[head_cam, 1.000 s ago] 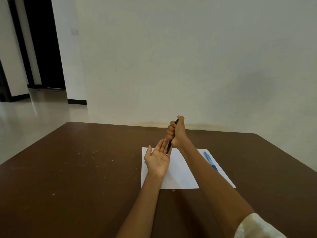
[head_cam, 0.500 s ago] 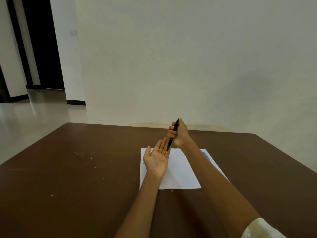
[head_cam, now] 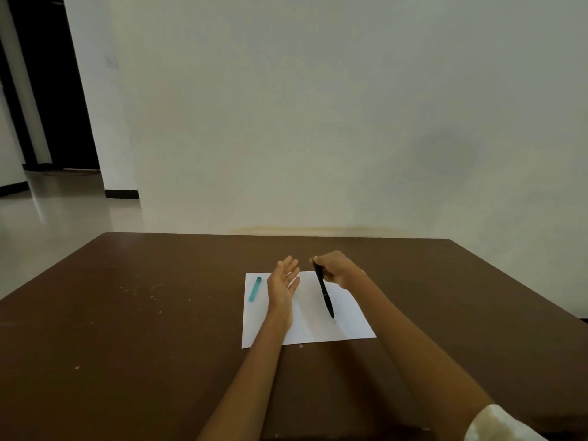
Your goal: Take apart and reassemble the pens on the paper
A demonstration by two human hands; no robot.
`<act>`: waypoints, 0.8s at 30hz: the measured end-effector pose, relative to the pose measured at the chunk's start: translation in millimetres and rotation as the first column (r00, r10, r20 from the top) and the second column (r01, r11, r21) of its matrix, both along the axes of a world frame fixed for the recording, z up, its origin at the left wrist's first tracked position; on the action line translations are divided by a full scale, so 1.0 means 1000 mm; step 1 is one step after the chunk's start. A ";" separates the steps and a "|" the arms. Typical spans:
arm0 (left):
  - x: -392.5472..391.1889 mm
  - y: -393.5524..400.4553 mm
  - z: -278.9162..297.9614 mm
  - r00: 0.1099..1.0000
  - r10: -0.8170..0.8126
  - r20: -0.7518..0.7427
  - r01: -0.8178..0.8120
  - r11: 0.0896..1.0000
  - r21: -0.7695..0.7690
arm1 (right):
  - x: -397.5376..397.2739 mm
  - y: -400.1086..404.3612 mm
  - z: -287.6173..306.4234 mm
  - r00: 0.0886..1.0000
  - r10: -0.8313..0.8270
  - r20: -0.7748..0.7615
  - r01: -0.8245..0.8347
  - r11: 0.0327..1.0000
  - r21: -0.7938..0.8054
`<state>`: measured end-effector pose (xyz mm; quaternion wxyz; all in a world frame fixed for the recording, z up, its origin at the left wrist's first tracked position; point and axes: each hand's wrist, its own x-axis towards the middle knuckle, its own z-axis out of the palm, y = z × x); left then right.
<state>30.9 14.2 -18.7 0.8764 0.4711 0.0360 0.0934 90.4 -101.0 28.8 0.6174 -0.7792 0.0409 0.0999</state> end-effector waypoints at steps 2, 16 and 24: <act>0.000 -0.004 -0.001 0.999 0.033 0.001 -0.033 0.991 0.131 | 0.003 0.004 -0.002 0.999 -0.016 0.034 0.019 0.997 -0.075; 0.007 -0.014 -0.004 0.997 0.034 -0.074 -0.001 0.917 0.399 | 0.015 0.016 -0.031 0.982 -0.002 0.189 0.094 0.872 -0.480; 0.010 -0.013 -0.007 0.996 0.049 -0.072 -0.014 0.905 0.425 | 0.015 0.015 -0.036 0.968 0.003 0.252 0.119 0.874 -0.471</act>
